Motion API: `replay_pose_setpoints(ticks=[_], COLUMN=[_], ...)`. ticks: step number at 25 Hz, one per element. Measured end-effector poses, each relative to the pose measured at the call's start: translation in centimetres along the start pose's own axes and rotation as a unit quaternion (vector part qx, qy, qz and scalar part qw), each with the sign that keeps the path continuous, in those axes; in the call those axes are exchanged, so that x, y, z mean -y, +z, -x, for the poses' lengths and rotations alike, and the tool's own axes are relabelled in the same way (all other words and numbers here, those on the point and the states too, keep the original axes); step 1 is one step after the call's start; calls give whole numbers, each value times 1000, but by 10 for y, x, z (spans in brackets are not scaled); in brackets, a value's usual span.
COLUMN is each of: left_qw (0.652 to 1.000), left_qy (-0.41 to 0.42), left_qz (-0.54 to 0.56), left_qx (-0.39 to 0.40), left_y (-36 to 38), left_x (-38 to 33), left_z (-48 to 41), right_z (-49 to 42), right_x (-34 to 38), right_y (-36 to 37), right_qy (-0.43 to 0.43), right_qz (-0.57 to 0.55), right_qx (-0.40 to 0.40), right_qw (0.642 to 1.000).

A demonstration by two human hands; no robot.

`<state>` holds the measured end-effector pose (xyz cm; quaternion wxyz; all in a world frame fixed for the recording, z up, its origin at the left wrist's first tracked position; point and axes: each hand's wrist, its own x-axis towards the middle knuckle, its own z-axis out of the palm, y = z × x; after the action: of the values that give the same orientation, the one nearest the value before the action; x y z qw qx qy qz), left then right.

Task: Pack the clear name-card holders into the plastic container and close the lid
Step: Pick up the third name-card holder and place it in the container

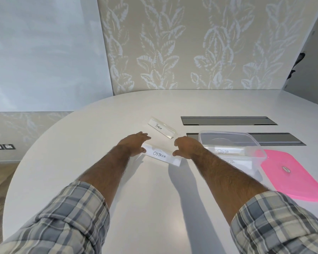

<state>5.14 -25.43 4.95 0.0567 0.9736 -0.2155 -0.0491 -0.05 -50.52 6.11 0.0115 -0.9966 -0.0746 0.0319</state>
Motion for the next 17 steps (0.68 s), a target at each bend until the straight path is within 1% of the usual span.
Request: replay_pose_setpoints(ticks=[3, 8, 13, 17], left_qw=[999, 998, 998, 998], left_qy=[10, 7, -9, -4], left_qz=[-12, -27, -31, -30], left_qx=[30, 59, 58, 58], left_y=[1, 4, 5, 9], left_x=[4, 10, 10, 8], left_z=[-12, -28, -40, -46], right_z=[-4, -12, -20, -24], right_x=[6, 11, 12, 10], right_y=[6, 14, 23, 28], right_qy=[10, 25, 32, 42], right_qz=[2, -9, -22, -35], right_qx=[13, 33, 53, 58], right_qw=[1000, 999, 998, 997])
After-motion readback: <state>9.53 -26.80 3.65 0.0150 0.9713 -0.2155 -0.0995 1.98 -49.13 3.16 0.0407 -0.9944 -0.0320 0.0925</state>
